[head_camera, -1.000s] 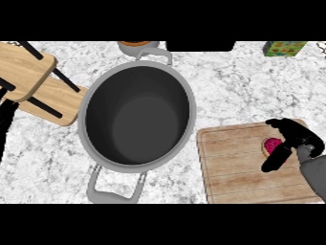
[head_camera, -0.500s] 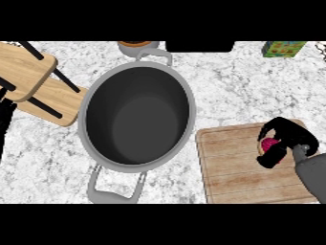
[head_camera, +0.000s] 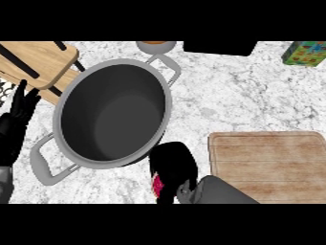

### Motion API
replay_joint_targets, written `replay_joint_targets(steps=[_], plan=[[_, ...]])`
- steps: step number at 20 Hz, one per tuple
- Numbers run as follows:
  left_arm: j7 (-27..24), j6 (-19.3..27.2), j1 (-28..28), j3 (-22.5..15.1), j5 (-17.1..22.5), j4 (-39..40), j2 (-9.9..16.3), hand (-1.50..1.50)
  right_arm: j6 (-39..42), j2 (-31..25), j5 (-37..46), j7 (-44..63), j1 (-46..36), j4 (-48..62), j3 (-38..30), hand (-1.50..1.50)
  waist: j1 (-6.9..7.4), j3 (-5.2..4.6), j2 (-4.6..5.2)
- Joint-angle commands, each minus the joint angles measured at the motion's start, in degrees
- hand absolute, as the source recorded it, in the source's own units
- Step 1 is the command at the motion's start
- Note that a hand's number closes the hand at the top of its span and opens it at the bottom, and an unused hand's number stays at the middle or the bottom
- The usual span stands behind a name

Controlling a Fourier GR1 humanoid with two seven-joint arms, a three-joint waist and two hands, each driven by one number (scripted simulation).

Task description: Pick the cupcake from the cutting board and place it in the pot

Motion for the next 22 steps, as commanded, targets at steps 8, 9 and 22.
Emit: replay_joint_targets(steps=[8, 9, 22], plan=[[3.5, 0.4, 2.6, -1.5, -1.4, 2.2, -1.2, 0.00, -12.3, 5.4, 12.2, 17.8, -15.4, -5.5, 18.6, 1.50, -1.69, -0.52, -0.49], [2.9, -0.7, 4.3, -1.5, -0.9, 2.0, -0.8, 0.00, -12.4, 5.5, 13.5, 18.7, -18.1, -5.7, 17.1, 1.50, -1.57, -0.54, -0.53], [3.9, 1.1, 3.2, -1.8, -2.6, 3.0, -2.1, 0.00, -22.5, 5.5, 23.4, 28.2, -29.0, -9.2, 9.2, 1.50, -2.81, -0.51, -0.18]])
